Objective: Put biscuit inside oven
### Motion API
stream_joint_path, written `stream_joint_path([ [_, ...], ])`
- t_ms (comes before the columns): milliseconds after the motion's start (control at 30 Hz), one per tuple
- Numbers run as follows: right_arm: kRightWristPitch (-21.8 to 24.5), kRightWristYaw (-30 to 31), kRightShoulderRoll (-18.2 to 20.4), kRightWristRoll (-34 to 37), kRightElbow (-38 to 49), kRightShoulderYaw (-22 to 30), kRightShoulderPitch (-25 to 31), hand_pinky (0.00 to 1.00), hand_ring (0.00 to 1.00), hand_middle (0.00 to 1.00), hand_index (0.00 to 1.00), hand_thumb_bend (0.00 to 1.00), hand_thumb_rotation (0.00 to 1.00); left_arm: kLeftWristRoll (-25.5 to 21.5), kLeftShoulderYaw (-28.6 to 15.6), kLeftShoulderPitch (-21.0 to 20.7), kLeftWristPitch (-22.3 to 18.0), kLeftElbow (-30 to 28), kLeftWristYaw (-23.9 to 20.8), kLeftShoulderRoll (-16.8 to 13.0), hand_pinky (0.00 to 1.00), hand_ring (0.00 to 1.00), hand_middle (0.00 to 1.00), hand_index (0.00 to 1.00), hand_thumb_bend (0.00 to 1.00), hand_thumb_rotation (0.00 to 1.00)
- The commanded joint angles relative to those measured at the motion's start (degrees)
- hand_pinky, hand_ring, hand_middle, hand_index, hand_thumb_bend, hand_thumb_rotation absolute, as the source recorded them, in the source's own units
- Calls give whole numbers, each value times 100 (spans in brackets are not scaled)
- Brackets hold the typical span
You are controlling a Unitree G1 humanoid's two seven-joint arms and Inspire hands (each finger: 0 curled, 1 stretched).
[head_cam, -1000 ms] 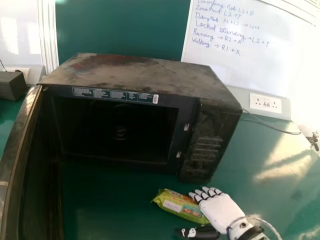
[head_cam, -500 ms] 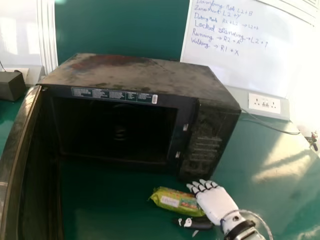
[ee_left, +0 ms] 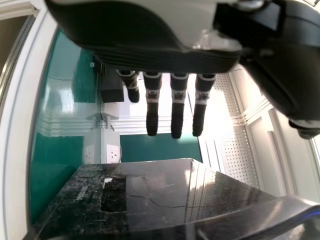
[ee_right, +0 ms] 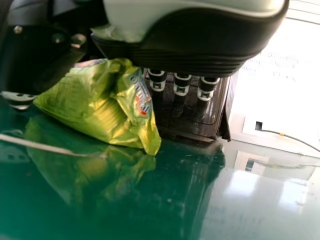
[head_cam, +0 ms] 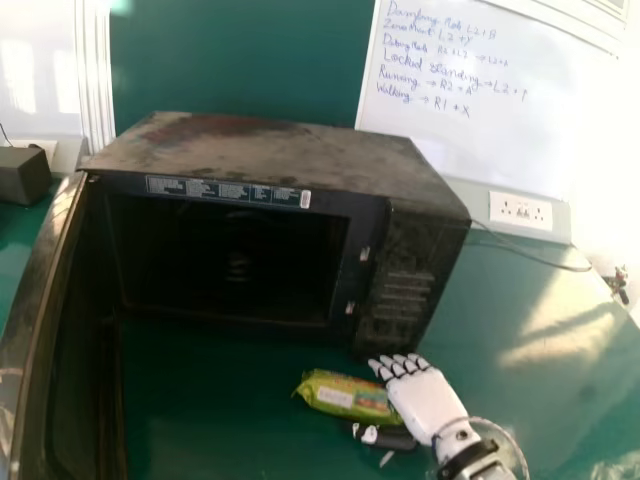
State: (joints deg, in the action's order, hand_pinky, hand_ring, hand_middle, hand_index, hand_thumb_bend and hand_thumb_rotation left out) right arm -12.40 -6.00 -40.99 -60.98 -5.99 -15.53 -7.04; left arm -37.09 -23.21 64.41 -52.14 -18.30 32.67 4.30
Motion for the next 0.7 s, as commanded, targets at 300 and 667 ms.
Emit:
stream_joint_path([
  [300,51,-116,-14,212,-179,-119,106,13,20,40,49,51,4,-949,372,0,537,-452,97,123,84,80,81,81,88,71],
  [667,57,-144,-53,479,-125,-99,168,3,5,45,49,51,0,-1228,388,37,743,-588,35,314,85,80,82,81,87,67],
])
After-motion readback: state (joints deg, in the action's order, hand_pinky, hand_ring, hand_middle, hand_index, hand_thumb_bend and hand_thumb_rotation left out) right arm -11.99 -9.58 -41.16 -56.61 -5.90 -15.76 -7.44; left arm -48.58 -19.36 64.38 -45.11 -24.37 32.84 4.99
